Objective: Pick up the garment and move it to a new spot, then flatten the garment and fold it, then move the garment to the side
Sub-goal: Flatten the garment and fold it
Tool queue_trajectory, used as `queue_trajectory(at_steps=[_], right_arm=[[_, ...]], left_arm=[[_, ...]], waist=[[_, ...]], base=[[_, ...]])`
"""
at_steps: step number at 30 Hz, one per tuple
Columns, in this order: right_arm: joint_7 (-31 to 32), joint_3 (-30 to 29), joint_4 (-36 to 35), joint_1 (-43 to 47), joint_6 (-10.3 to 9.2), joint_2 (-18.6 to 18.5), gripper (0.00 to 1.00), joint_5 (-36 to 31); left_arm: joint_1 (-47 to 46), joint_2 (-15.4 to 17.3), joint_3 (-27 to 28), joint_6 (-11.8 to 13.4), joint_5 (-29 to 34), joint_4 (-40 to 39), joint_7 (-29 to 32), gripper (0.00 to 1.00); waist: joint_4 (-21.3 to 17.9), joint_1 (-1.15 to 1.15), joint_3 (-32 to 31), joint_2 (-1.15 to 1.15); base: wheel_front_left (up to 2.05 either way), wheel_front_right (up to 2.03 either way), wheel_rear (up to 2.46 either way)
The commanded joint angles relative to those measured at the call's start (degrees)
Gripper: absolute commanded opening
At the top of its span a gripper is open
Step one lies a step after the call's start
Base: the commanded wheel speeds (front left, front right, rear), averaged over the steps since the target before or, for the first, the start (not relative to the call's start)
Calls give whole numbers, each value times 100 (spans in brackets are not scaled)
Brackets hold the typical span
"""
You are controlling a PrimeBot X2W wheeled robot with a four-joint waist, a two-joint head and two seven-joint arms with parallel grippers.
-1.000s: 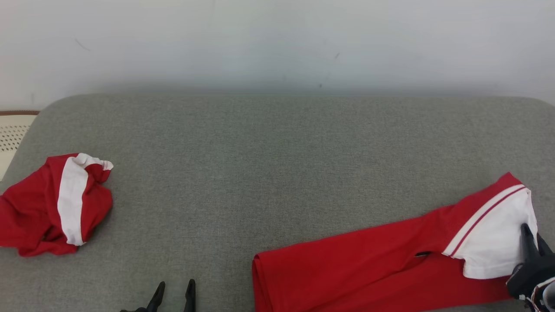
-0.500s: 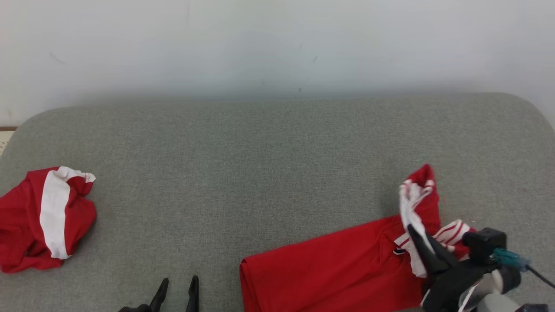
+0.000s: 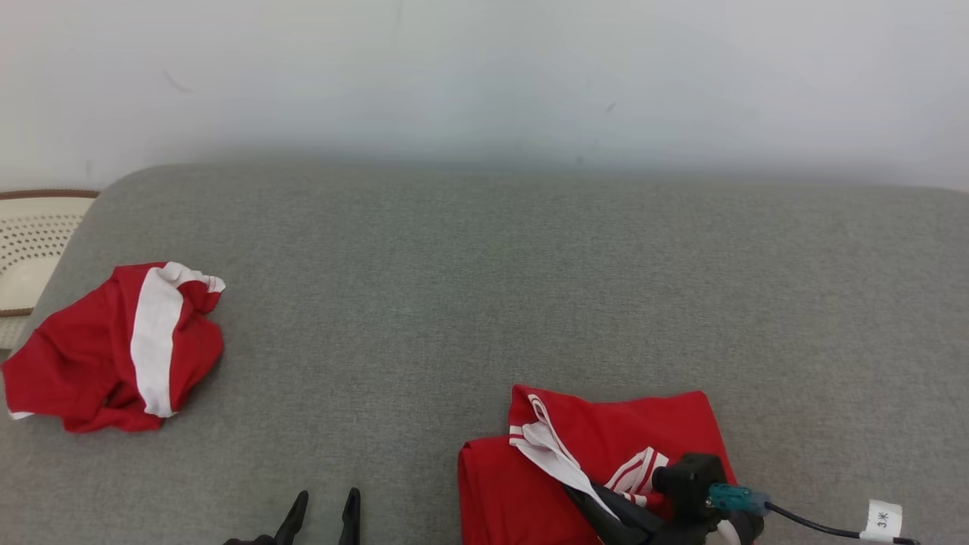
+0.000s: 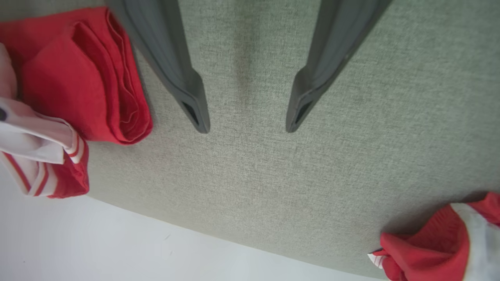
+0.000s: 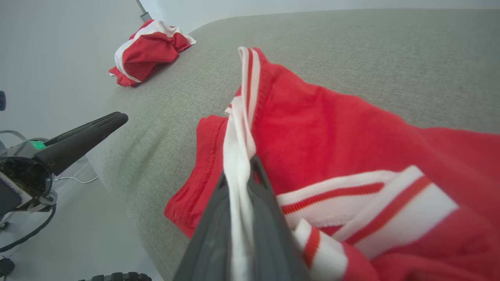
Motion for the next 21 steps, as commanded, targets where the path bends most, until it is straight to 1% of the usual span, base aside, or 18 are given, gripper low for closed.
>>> queue_trajectory(at_steps=[1,7,12,15,18,21], right_arm=[[-98,148,166,-152,-6,111,0,14],[-295,440,585,-410,-5,338,0,122],[-463,659,965,-625,-5,550,0,283],[-582,678,1118,-700,-5,624,100,440],[-695,543,1128,-768,-5,583,100,550],[-768,198,980,-840,-5,482,100,597]], left_arm=[[-17,9,-22,14,31,14,-5,100],[22,10,3,19,65,18,-5,100],[117,9,10,20,43,21,-5,100],[132,10,-14,38,20,5,-5,100],[128,11,9,85,-3,-18,-5,100],[100,9,51,94,-4,-36,-5,100]], waist=[[274,0,40,0],[512,0,48,0],[631,0,47,0],[648,0,53,0],[608,0,62,0],[512,0,76,0]], base=[[0,0,0],[0,0,0],[0,0,0],[0,0,0],[0,0,0],[0,0,0]])
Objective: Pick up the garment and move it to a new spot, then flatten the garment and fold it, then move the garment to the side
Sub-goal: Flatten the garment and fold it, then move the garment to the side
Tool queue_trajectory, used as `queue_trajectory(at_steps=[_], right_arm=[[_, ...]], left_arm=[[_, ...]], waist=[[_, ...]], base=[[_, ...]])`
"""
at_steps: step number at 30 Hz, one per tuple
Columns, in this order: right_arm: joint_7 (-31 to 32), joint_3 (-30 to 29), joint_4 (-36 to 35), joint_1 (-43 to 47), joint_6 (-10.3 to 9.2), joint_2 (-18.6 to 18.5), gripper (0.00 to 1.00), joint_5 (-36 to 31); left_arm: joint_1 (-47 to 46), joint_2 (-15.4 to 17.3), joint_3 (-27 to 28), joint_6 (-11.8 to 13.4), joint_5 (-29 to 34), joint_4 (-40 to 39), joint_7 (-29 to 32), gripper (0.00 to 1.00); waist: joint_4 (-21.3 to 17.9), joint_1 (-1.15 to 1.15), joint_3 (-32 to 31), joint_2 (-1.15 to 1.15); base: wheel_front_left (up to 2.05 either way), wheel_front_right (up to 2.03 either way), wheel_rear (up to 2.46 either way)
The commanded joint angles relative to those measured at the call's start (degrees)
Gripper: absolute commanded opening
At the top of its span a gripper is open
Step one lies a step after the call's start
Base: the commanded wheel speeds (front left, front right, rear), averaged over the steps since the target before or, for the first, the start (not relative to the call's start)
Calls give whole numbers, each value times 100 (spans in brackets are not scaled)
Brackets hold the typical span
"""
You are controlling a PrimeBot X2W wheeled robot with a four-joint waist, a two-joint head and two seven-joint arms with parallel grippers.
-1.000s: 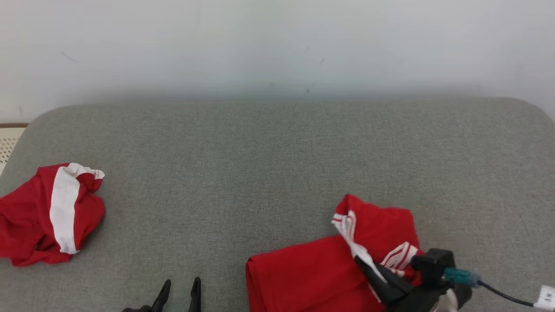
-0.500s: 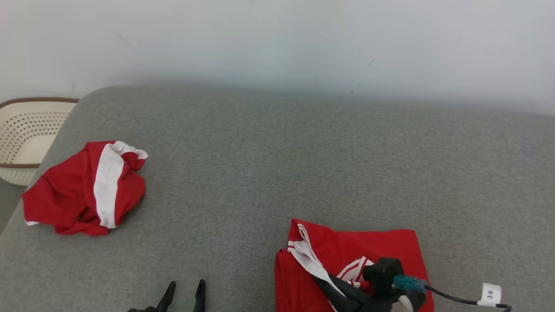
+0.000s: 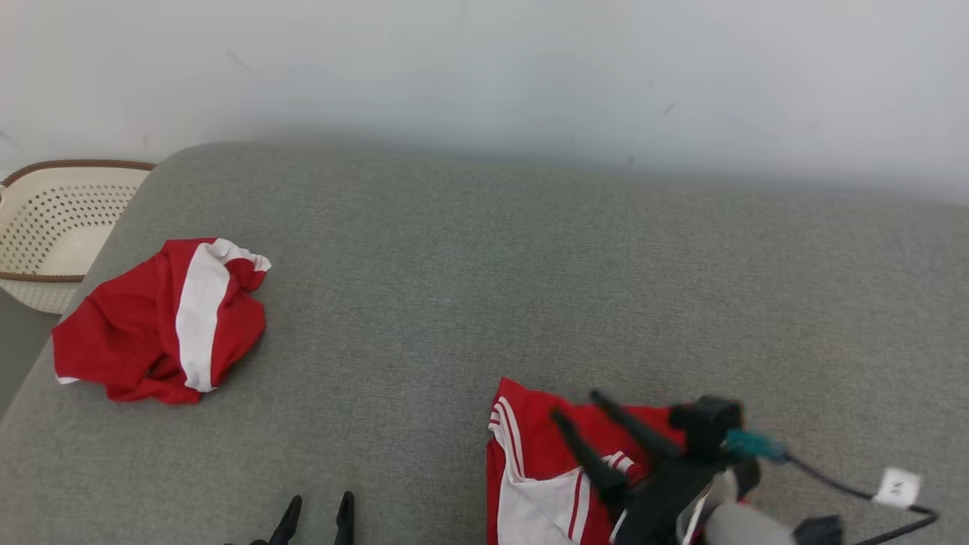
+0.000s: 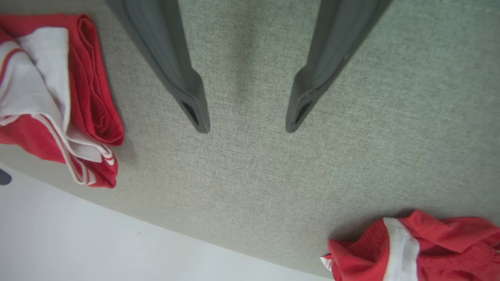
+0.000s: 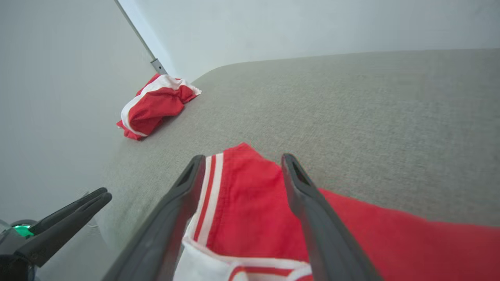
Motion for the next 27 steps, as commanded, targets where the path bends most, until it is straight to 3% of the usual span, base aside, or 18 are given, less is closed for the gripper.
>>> queue_trajectory(at_steps=[1,6,10,27], right_arm=[[-47,-217,-95,-62,-2,-88,100,12],[-40,-1425,-332,323,-2,-327,100,-252],[-40,-2044,-178,714,-2,-452,100,-428],[-42,-2145,732,1075,-2,-274,100,-410]], left_arm=[[22,8,17,14,-3,-16,-5,100],[-30,8,6,43,-10,-36,-5,100],[-28,8,-24,47,-24,-50,-5,100],[-120,8,-67,21,52,-66,-4,100]], waist=[[-80,0,14,0],[-216,0,28,0],[-241,0,37,0],[36,0,153,0]], base=[[0,0,0],[0,0,0],[0,0,0],[0,0,0]])
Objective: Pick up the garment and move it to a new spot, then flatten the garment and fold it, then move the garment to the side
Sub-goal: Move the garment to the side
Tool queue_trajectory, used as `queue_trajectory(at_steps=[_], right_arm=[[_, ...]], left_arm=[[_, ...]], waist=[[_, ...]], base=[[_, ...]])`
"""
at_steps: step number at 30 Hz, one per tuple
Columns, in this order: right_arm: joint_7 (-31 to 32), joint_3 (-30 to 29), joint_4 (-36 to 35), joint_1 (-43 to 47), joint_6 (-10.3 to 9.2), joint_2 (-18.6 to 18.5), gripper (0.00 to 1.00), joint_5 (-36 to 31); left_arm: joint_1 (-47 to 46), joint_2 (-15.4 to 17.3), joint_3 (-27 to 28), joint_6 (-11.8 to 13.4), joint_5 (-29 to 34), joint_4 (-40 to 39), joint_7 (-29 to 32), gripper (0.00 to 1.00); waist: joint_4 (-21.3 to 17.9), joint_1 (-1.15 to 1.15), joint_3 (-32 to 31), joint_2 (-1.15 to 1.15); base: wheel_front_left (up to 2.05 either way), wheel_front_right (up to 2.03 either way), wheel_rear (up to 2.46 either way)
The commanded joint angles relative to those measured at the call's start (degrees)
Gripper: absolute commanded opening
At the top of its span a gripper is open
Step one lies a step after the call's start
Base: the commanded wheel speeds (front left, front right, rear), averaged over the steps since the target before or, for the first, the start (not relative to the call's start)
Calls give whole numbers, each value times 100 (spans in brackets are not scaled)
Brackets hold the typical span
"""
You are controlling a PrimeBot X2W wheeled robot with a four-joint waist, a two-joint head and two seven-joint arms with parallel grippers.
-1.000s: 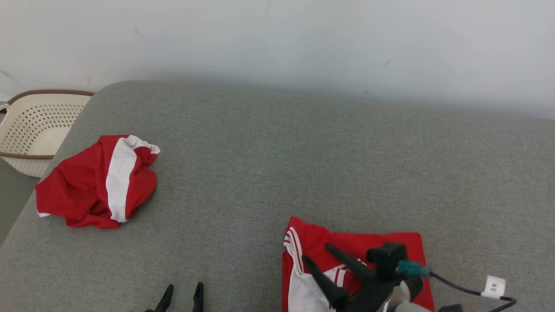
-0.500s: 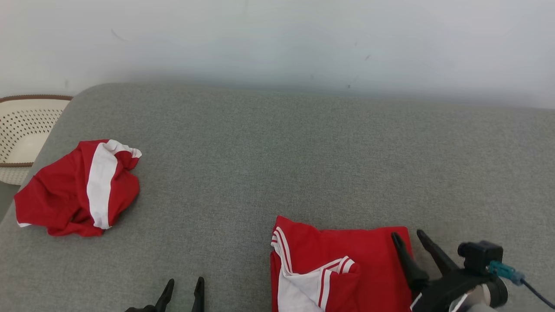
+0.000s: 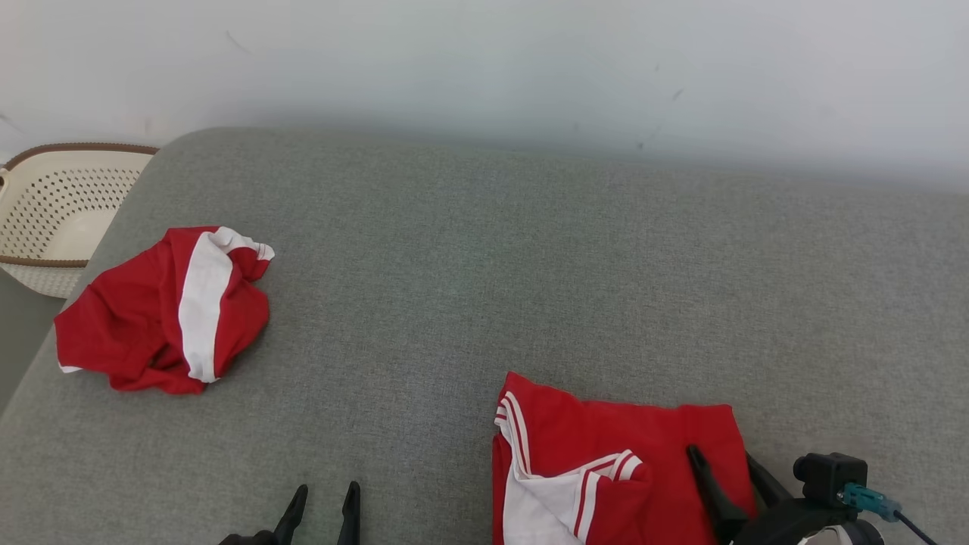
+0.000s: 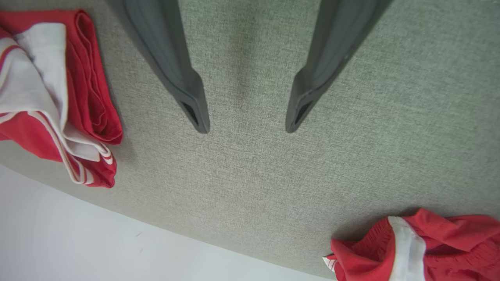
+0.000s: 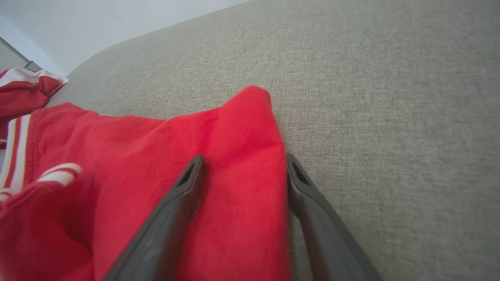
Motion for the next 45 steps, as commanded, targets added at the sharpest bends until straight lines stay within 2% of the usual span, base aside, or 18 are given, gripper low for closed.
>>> queue_trajectory(at_steps=[1,2,3,4,5,7,8,9,10,14,21,26,33,43,45], right_arm=[[-4,36,42,31,-1,7,100,35],[-3,88,73,11,-1,17,100,54],[-2,121,100,-16,-1,24,93,80],[-1,155,125,-39,-1,26,78,87],[-1,190,149,-68,-1,25,49,103],[-1,227,177,-124,-1,20,45,126],[-2,239,184,-138,-1,11,38,127],[-2,241,184,-151,-1,-5,8,109],[-2,242,187,-167,-1,-22,0,75],[-7,-46,-41,-276,-1,-74,0,-117],[-5,-824,-880,-92,-1,-22,0,-883],[-5,-932,-1129,11,-1,12,0,-1105],[-5,-869,-956,66,-1,43,0,-1071],[-5,-853,-789,-55,-1,101,0,-1015],[-6,-860,-772,-57,-1,100,0,-1002]], left_arm=[[-23,8,8,5,47,-3,-4,100],[-19,8,10,7,46,-7,-4,100],[-15,8,15,7,44,-12,-4,100],[-14,9,19,4,41,-12,-4,100],[-13,9,22,2,37,-14,-4,100],[-11,8,29,-2,31,-17,-4,100],[-10,9,31,-1,28,-19,-4,100],[-10,9,35,1,22,-18,-4,100],[-9,9,38,1,16,-17,-4,100],[10,9,49,16,14,-22,-4,100],[141,8,77,12,14,-54,-4,100],[195,6,87,-13,-18,-113,-4,100],[162,7,35,-25,57,-196,-4,100],[-82,8,-2,36,217,-405,-4,100],[-122,9,-12,32,237,-424,-4,100]], waist=[[15,0,-3,0],[22,0,-6,0],[25,0,-7,0],[27,0,-10,0],[26,0,-9,0],[20,0,-11,0],[16,0,-12,0],[11,0,-13,0],[4,0,-16,0],[-42,0,-41,0],[-200,0,-273,0],[-441,0,-458,0],[-974,0,-526,0],[-1970,0,-280,0],[-2064,0,-250,0]], base=[[0,0,0],[0,0,0],[0,0,0],[0,0,0],[0,0,0],[0,0,0],[0,0,0],[0,0,0],[0,0,0],[0,0,0],[0,0,0],[0,0,0],[0,0,0],[0,0,0],[0,0,0]])
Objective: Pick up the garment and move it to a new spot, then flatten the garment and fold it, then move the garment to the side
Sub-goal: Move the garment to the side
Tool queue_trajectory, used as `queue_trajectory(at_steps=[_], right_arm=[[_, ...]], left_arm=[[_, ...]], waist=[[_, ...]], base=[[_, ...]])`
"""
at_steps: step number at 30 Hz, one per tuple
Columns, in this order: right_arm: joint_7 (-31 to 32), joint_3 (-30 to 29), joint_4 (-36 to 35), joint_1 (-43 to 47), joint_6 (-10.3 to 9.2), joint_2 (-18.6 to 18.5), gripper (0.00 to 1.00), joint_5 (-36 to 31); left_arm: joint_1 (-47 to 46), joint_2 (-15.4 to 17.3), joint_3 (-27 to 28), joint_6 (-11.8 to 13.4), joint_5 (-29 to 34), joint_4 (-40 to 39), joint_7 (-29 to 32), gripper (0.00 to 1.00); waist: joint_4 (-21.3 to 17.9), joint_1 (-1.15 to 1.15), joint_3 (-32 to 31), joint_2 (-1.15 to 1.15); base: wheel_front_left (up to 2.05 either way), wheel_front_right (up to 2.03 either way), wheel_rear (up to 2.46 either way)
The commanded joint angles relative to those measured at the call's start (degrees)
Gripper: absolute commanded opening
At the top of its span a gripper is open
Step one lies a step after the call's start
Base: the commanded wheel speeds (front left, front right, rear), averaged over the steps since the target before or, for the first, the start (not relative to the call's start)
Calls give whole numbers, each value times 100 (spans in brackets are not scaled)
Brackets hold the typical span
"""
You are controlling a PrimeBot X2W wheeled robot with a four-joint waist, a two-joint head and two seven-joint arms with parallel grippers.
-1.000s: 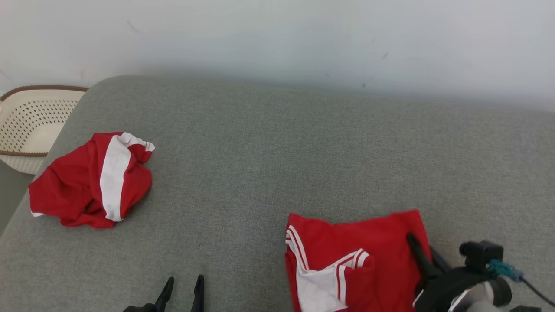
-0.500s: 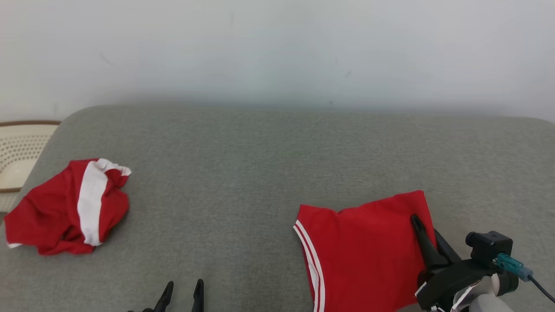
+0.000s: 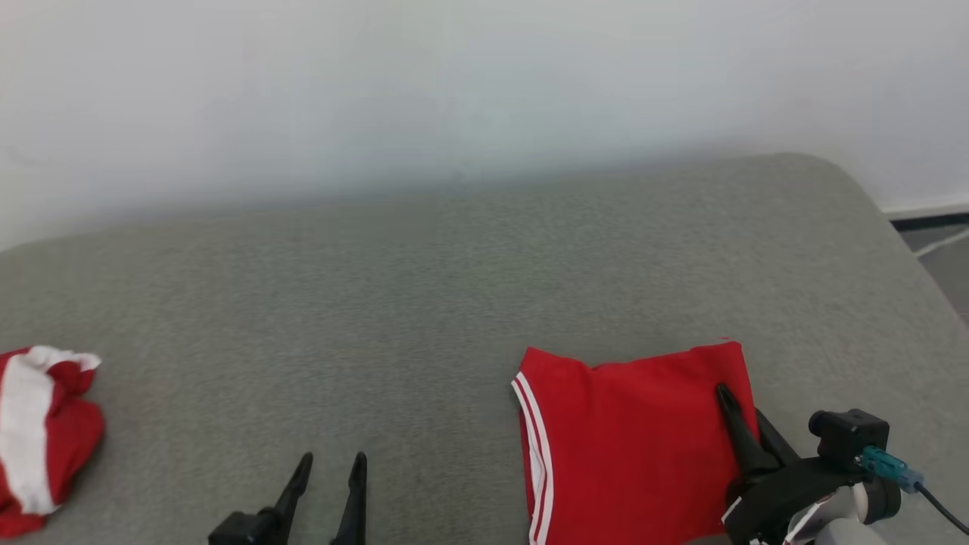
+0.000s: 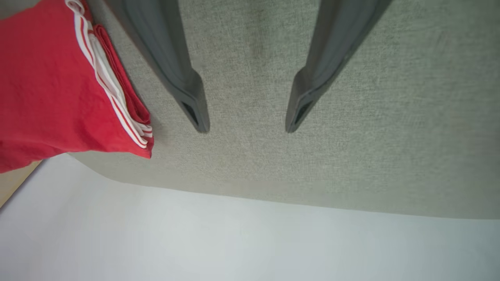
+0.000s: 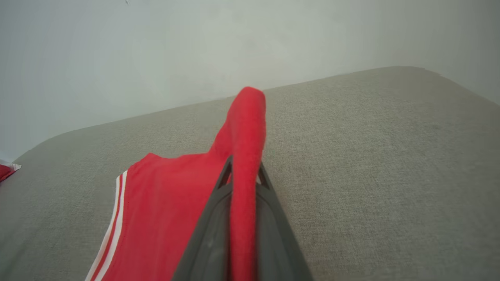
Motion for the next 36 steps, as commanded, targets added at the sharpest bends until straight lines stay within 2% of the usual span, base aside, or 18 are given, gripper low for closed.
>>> queue_trajectory(at_steps=[1,11,17,24,28,30,31,36], right_arm=[[-6,17,12,-36,-1,17,0,37],[-6,0,58,-95,-1,136,0,77],[-6,-61,25,-152,-1,152,0,66],[-7,-89,-12,-551,-1,5,0,-134],[-6,-359,239,-1132,-1,-106,0,-534],[-6,-618,409,-1436,-1,-85,0,-747],[-6,-918,635,-1738,-1,-122,0,-995],[-6,-1642,1341,-2497,-2,-377,0,-1623]], left_arm=[[-108,12,22,33,48,-46,-4,100],[-367,13,-17,-40,277,-177,-4,100],[-674,14,-213,-40,296,-373,-4,100],[-1048,18,-486,-27,406,-597,-4,100],[-1173,10,-590,-48,612,-587,-4,100],[-1252,20,-625,-36,644,-586,-4,100],[-1328,15,-695,-45,682,-609,-4,100],[-1536,15,-853,-19,836,-694,-4,100]], waist=[[-546,1,190,0],[-1456,1,533,0],[-1612,1,806,0],[-1379,1,1210,0],[-1157,1,1510,0],[-1005,1,1670,0],[-838,1,1840,0],[-440,1,2256,0]], base=[[0,0,0],[0,0,0],[0,0,0],[0,0,0],[0,0,0],[0,0,0],[0,0,0],[0,0,0]])
